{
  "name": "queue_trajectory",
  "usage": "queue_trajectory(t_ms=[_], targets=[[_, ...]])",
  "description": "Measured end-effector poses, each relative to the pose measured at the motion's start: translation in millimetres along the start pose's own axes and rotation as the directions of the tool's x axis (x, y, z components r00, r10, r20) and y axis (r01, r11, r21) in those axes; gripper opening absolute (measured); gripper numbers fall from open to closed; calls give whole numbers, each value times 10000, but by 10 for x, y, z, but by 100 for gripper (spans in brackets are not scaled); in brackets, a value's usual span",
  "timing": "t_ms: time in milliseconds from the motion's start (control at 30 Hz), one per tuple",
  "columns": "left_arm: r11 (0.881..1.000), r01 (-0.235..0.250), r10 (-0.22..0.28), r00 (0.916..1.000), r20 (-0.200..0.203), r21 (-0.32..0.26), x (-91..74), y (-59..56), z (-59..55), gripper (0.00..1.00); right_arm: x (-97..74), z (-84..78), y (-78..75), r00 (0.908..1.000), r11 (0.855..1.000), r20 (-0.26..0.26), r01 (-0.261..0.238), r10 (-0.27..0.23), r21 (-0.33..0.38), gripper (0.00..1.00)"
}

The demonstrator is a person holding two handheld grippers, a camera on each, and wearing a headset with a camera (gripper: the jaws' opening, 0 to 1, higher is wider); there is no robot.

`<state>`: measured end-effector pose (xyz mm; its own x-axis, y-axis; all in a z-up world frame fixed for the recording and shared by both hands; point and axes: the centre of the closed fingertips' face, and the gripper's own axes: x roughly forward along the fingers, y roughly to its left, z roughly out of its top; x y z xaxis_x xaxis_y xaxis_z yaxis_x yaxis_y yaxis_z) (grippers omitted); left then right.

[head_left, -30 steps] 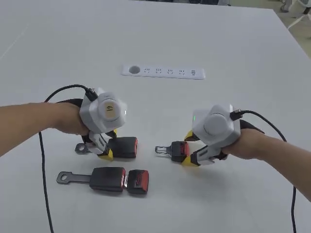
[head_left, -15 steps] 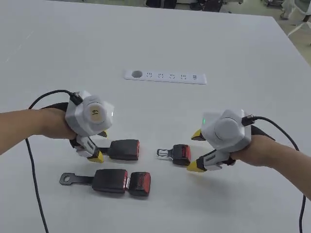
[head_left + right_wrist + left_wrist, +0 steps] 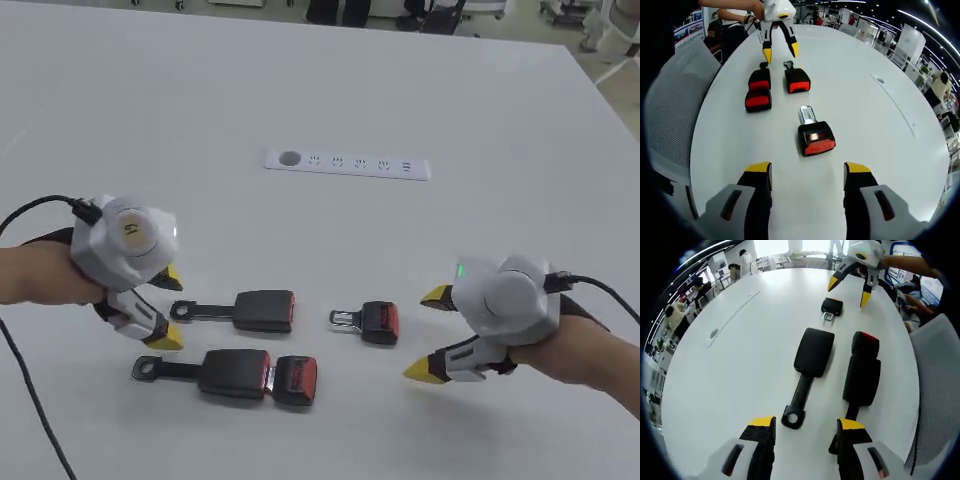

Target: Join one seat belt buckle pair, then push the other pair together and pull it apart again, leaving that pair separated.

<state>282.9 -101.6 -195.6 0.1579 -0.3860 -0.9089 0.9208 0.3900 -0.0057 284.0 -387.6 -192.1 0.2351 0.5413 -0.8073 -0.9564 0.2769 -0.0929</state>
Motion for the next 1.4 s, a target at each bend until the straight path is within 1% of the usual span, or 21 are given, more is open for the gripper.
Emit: queue_trajectory(t_ms=[67, 133, 200, 300, 333, 433, 567, 633, 767, 800, 833, 867, 900, 967, 1033, 1100, 1167, 1267, 1300, 1333, 1400], targets=[[9991, -40, 54, 9994, 335, -426, -25, -33, -26, 51, -33, -11, 21, 9998, 9997, 160, 148, -152, 215, 58], [9955, 18, 67, 9960, 891, -946, -70, -59, -51, 53, -67, -4, 82, 9991, 9986, 328, 238, -254, 464, 60], [9909, 42, 157, 9891, 1461, -1348, -124, -95, -56, 55, -85, -9, 139, 9980, 9970, 505, 338, -373, 697, 61], [9830, -14, 400, 9777, 2064, -1836, -190, -148, -73, 59, -118, 18, 189, 9906, 9901, 1144, 600, -747, 1270, 70], [9785, 47, 421, 9741, 2221, -2062, -208, -171, -82, 61, -128, 8, 221, 9902, 9897, 1182, 582, -739, 1309, 71], [9638, 90, 756, 9491, 3056, -2663, -261, -243, -89, 69, -144, 6, 337, 9875, 9854, 1398, 495, -726, 1627, 75], [9553, -82, 1176, 9277, 3544, -2954, -331, -300, -177, 79, -167, 11, 457, 9822, 9782, 1641, 572, -910, 1997, 81], [9468, -32, 1366, 9094, 3928, -3218, -355, -345, -172, 84, -184, 29, 498, 9790, 9742, 1785, 587, -989, 2178, 82], [9453, -212, 1567, 9047, 3962, -3256, -333, -496, -176, 90, -219, 61, 558, 9692, 9649, 2152, 623, -1194, 2550, 86], [9427, -189, 1609, 9002, 4045, -3330, -340, -523, -169, 91, -226, 100, 602, 9633, 9582, 2385, 532, -1235, 2811, 89], [9342, 27, 1636, 8854, 4352, -3568, -368, -505, -164, 94, -234, 174, 640, 9513, 9549, 2850, 295, -1175, 2954, 91], [9243, 441, 1532, 8669, 4743, -3791, -396, -590, -94, 96, -257, 187, 670, 9479, 9557, 2935, 347, -1241, 2922, 92], [9213, 534, 1521, 8621, 4835, -3851, -410, -660, -47, 96, -266, 185, 682, 9464, 9560, 2952, 421, -1313, 2903, 92], [9245, 178, 1838, 8545, 4859, -3808, -430, -716, -19, 99, -282, 198, 741, 9448, 9520, 2994, 378, -1330, 3036, 93], [9214, 121, 1915, 8555, 4810, -3884, -431, -785, 0, 100, -295, 200, 771, 9410, 9491, 3046, 477, -1473, 3115, 94], [9212, -77, 2113, 8493, 4837, -3890, -454, -815, 27, 100, -304, 164, 788, 9427, 9438, 2933, 576, -1587, 3256, 94], [9137, -229, 2382, 8392, 4889, -4057, -492, -825, 44, 100, -330, 146, 778, 9377, 9357, 2908, 833, -1900, 3428, 95], [9066, -459, 2815, 8065, 5199, -4196, -573, -826, 71, 100, -393, 150, 779, 9222, 9238, 3097, 1088, -2317, 3671, 95], [9044, -463, 2871, 8016, 5245, -4242, -598, -813, 25, 100, -404, 144, 781, 9200, 9218, 3098, 1162, -2403, 3699, 95], [9046, -489, 2904, 7978, 5283, -4234, -608, -833, 37, 100, -410, 135, 786, 9185, 9188, 3085, 1214, -2475, 3755, 95], [9036, -525, 2948, 7965, 5280, -4252, -612, -858, 42, 100, -417, 126, 792, 9147, 9152, 3106, 1293, -2587, 3817, 96]])
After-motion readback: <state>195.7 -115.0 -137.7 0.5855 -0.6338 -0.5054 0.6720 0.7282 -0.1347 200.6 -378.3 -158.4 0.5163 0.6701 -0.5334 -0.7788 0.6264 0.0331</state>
